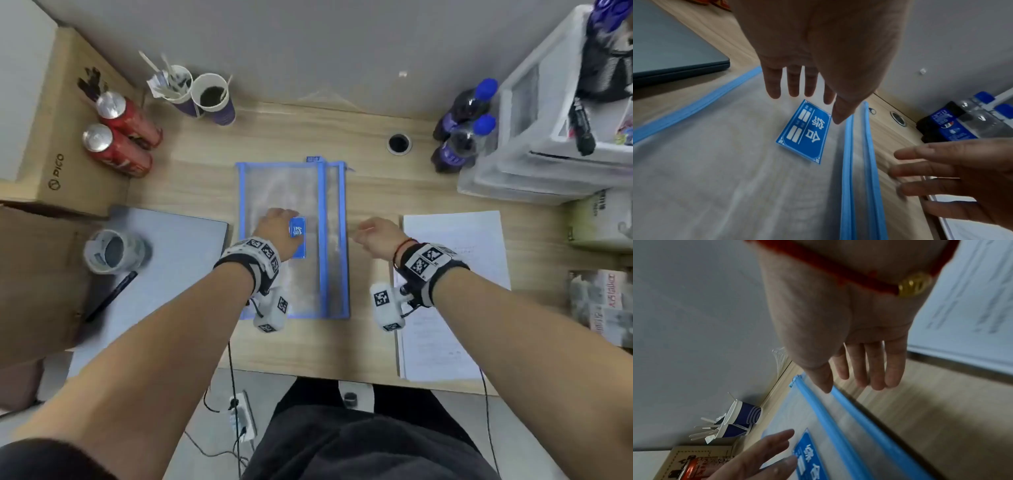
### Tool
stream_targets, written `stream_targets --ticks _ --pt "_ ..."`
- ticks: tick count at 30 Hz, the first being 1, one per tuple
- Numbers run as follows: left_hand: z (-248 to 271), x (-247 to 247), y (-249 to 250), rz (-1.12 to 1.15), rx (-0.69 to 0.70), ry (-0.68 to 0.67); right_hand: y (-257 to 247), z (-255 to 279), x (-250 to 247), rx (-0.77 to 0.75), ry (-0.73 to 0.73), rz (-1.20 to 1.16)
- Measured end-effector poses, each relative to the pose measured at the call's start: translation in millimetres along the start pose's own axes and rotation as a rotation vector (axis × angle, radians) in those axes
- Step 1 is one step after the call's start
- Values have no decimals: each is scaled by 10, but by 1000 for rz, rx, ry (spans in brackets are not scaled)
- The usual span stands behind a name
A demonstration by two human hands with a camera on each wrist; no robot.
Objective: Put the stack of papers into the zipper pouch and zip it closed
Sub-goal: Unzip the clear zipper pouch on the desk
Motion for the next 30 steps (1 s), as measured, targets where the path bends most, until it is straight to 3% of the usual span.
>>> stream_targets --ticks 9,13,17,21,23,26,30 --pt "-233 -33 -40 -87 -61 23 -459 -257 112 -39 31 -35" --pt "-261 -145 31 93 -61 16 -553 -221 103 -104 16 48" --pt "-163 -472 251 199 33 261 -693 -3 -29 -222 -39 31" --pt "43 -933 655 148 243 460 -907 477 -271 -440 -158 22" --pt "154 -1107 876 176 286 419 -980 773 -406 -518 -236 72" --pt "356 -1241 1163 253 333 237 -1001 1120 -637 -567 -280 186" --pt "814 -1260 1534 301 468 225 -958 1583 -973 -566 -225 216"
Point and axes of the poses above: each hand's wrist, its own z-axis away from the middle knuckle, its own x-axis out of the palm, y = z × x, the point moved 3 cm from there along -z, towards the middle knuckle, and after that the axes turned 10 degrees about -y, right-handed, at the moved point
